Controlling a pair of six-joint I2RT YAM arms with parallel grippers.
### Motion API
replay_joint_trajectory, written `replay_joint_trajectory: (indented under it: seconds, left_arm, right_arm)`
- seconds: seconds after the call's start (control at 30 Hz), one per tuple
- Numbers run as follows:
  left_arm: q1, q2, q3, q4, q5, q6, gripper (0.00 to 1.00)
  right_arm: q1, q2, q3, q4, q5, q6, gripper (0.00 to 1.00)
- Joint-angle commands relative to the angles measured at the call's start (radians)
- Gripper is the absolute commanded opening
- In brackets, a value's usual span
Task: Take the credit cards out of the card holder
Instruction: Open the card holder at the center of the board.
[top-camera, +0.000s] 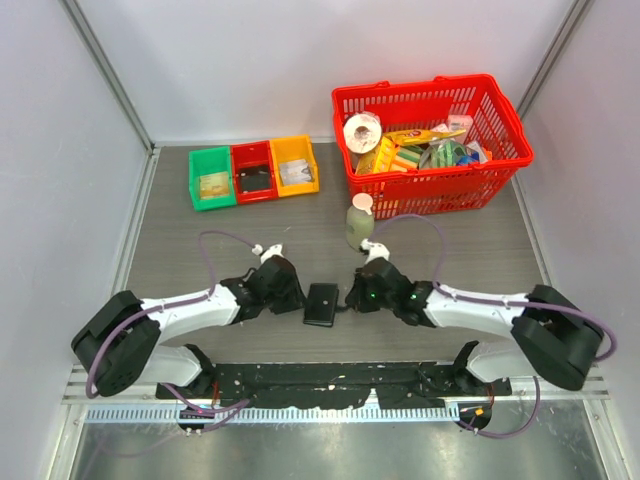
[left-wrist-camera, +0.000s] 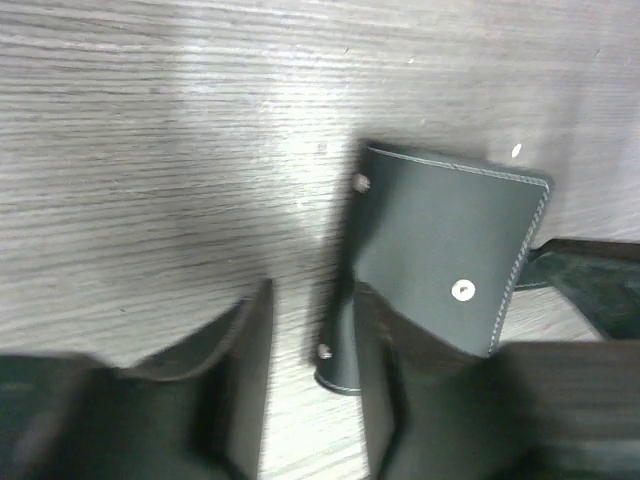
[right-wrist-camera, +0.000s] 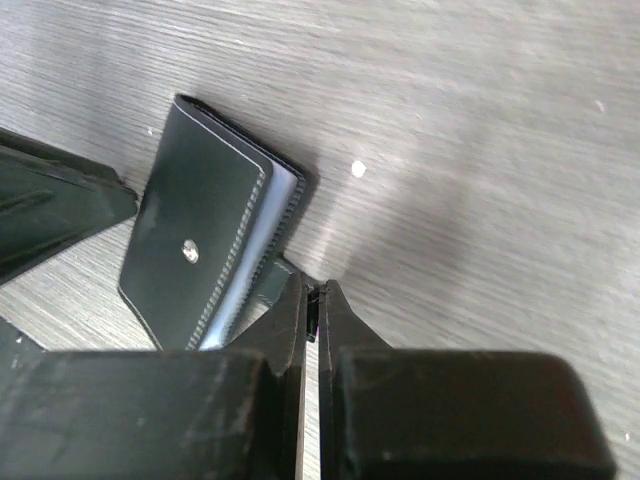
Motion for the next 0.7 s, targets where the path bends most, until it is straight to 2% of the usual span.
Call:
replay_joint_trajectory:
  seconds: [0.0,0.1,0.17,0.23,0.43,0.67]
  left_arm:
    - [-0.014,-0.010,0.118,-0.264,-0.116,0.122,0.53]
    - [-0.073,-0.020,0.206,-0.370,-0.189,0.149,0.80]
    - [-0.125,-0.012,0.255,-0.433,-0.237,0.148,0.92]
    - [-0.180,0.008,0.301,-0.473,-0.269,0.136,1.00]
    - [-0.350,0.181,0.457,-0.579,-0.367,0.119,1.00]
    - [-0.461,0.423,0.649,-0.746,-0.482,0.103,1.00]
  right_arm:
    - [-0.050,-0.110,-0.181,0.301,-0.086,0.151,0.01]
    - [-0.067,-0.130,-0.255,0.427,-0.092,0.215,0.01]
    - [-0.070,-0.114,-0.287,0.501,-0.137,0.229,0.01]
    - [-0.071,-0.089,-0.320,0.576,-0.151,0.247,0.01]
    - [-0.074,-0.012,-0.383,0.742,-0.165,0.304,0.01]
    - [-0.073,0.009,-0.401,0.765,-0.145,0.312,0.01]
